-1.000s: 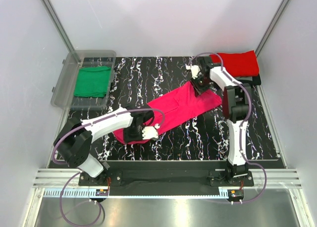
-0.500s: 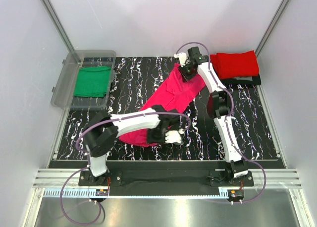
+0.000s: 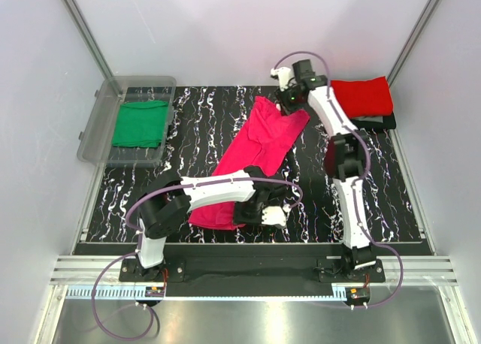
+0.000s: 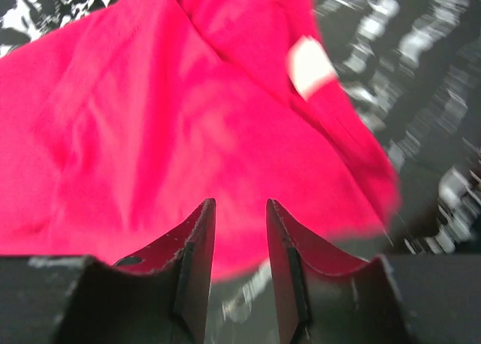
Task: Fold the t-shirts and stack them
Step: Fold the tshirt
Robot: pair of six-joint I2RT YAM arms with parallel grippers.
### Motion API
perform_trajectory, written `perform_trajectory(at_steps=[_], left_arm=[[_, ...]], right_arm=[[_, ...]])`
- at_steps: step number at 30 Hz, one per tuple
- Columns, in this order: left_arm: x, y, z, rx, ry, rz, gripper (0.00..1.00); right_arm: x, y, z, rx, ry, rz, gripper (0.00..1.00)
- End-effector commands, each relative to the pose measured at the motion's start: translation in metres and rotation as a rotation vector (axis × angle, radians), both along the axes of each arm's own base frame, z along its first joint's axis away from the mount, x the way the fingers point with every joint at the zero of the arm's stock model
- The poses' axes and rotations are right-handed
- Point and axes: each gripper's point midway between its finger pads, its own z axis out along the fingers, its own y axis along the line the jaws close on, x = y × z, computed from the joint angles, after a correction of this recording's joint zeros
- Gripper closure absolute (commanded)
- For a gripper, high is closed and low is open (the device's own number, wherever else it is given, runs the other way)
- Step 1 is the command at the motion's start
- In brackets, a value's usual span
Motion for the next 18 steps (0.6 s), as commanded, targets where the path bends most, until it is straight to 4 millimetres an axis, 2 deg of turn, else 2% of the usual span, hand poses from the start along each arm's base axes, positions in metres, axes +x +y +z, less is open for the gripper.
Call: perform_trajectory(at_steps=[1,6,7,9,10,14,18], left_arm=[[0.003,-0.011,0.012,-0.041,-0.015,0.011,1.00],[-0.003,-0.021,0.014,-0.048,0.002,-0.009,1.00],[-0.005,-0.022,0.014,-0.049,0.003,-0.009,1.00],[-0.008,-0.022,0.016,-0.051,0.009,-0.014,1.00],[-0.009,-0.021,0.016,-0.051,0.009,-0.013,1.00],[-0.014,-0.019,0.021,-0.059,0.011,-0.014,1.00],[-0.020,-0.020,0.019,-0.065,0.039,-0.012,1.00]], right_arm=[[-0.017,-0.015,0.073,0.019,-0.103,0.000,0.60],[-0.048,-0.014,0.032,0.027,0.026,0.018,0.61],[-0.057,-0.013,0.015,0.032,0.075,0.022,0.61],[-0.061,-0.012,0.002,0.048,0.097,0.013,0.63],[-0.069,-0.011,-0.015,0.055,0.133,0.010,0.62],[-0.072,-0.005,-0.039,0.088,0.189,-0.007,0.63],[-0.069,-0.002,-0.048,0.096,0.206,-0.012,0.63]])
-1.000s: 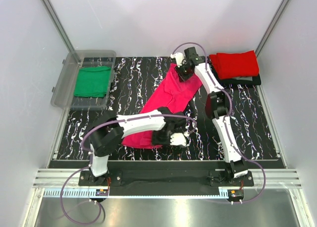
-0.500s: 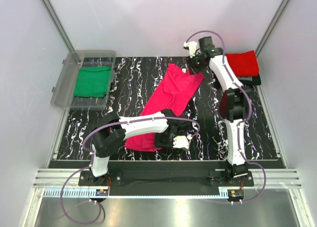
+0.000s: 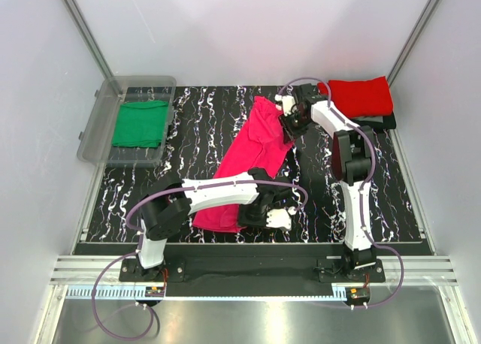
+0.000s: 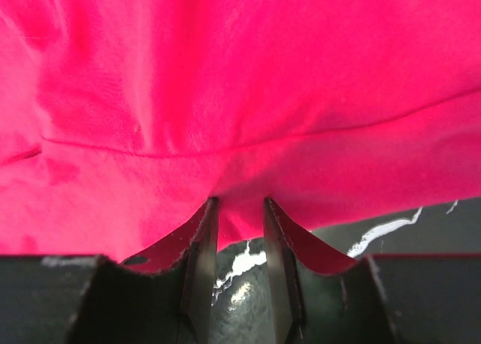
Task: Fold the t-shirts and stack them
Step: Fold the tshirt
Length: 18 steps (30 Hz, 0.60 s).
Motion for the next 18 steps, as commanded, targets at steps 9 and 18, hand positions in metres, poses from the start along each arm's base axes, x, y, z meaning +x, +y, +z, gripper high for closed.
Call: perform_trajectory(at_steps=[9,18], left_arm=[[-0.008,-0.043,0.001,-0.083,0.075,-0.014,1.00],[0.001,-0.072,-0.018,-0.091,0.079,-0.025,0.96]], right_arm=[[0.060,0.030,-0.001,0.072,-0.028,-0.057,0.60],[0.106,0.032,0.022,0.045,-0.220,-0.032,0.55]])
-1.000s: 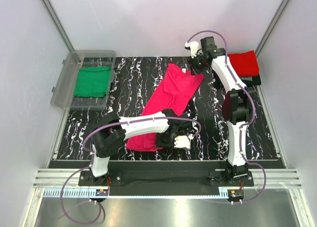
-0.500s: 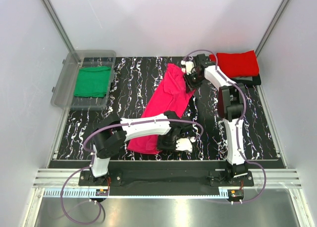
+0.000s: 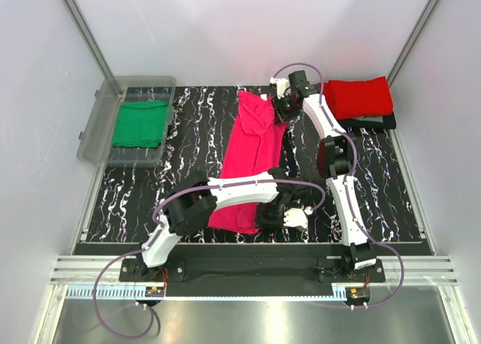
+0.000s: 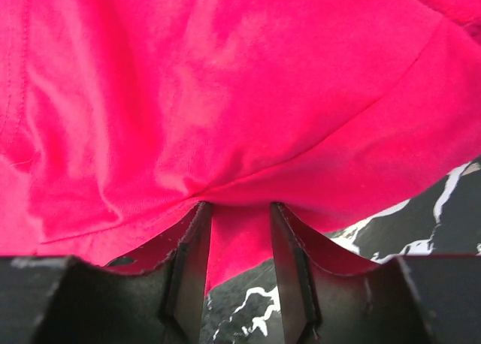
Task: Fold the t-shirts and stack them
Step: Fold the tshirt
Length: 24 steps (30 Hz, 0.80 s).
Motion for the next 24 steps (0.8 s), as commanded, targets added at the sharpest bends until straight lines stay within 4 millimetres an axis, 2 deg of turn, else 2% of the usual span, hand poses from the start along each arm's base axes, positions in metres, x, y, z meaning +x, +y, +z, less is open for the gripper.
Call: perform_trajectory(at_steps=[1,8,12,14,15,17,18,19,20,21,22,23,24], left_arm=[[-0.003,-0.022,-0.001,-0.047,0.031,-0.009,0.95],[-0.001,-0.066,0.004,-0.139,0.042,0.017,0.91],[-0.004,-0.074,0.005,-0.147,0.028,0.007,0.87],[-0.008,-0.076,0.014,-0.157,0.028,0.001,0.62],[-0.010,-0.077,0.028,-0.187,0.021,-0.001,0.49],[-0.016,-0.079,0.046,-0.229,0.029,-0.001,0.35],[-0.016,-0.079,0.064,-0.270,0.019,0.018,0.31],[-0.017,-0.080,0.073,-0.287,0.016,0.033,0.22],[-0.017,-0.079,0.083,-0.299,0.011,0.065,0.13],[-0.016,-0.077,0.101,-0.336,-0.004,0.087,0.01],[-0.012,-0.073,0.110,-0.344,-0.014,0.124,0.01],[-0.012,-0.071,0.122,-0.360,-0.006,0.172,0.01],[-0.007,-0.069,0.143,-0.422,-0.031,0.209,0.01]], right_arm=[[0.014,0.001,0.016,-0.026,-0.079,0.006,0.55],[0.017,0.002,0.020,-0.015,-0.094,0.004,0.55],[0.016,0.002,0.027,-0.009,-0.098,-0.002,0.55],[0.016,0.000,0.036,-0.010,-0.107,-0.007,0.54],[0.014,-0.003,0.054,-0.001,-0.123,-0.010,0.54],[0.013,-0.008,0.076,0.013,-0.145,-0.024,0.53],[0.010,-0.011,0.101,0.029,-0.171,-0.030,0.53],[0.009,-0.019,0.114,0.038,-0.180,-0.048,0.53],[0.002,-0.023,0.119,0.052,-0.160,-0.067,0.53],[-0.003,-0.027,0.150,0.071,-0.198,-0.085,0.53],[-0.010,-0.031,0.161,0.086,-0.194,-0.104,0.53],[-0.025,-0.037,0.152,0.130,-0.108,-0.144,0.53],[-0.043,-0.040,0.185,0.174,-0.124,-0.153,0.53]])
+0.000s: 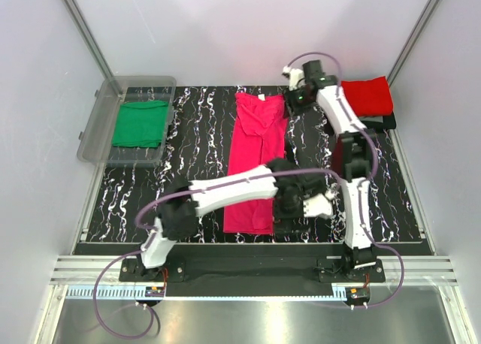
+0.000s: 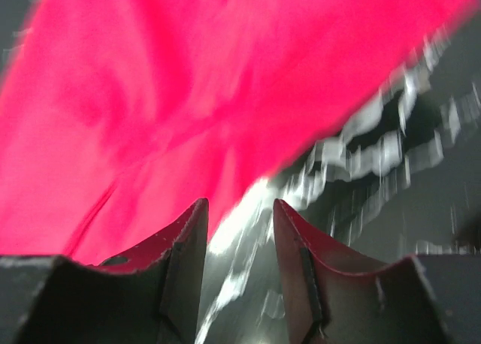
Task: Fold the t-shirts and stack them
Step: Fold the tshirt
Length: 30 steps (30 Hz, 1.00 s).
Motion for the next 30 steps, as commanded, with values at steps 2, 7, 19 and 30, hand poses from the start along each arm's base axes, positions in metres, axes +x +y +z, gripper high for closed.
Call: perform_trajectory(at_steps=[2,7,19,30], left_arm=[[0.024,0.016,0.089,-0.190,-0.053,0.270,0.01],[0.069,0.077,0.067,-0.130,0.012,0.615,0.01],[0.116,0.173,0.026,-0.139,0.328,1.392,0.31],[0.050,0.183,-0.041,0.008,0.703,1.570,0.29]], right_arm=[[-0.065,-0.011,0.099,0.199,0.024,-0.096,0.53],[-0.170,-0.003,0.103,0.329,0.178,-0.130,0.53],[-0.360,0.004,0.001,0.366,0.942,-0.445,0.54],[-0.420,0.030,-0.032,0.272,1.141,-0.461,0.50]])
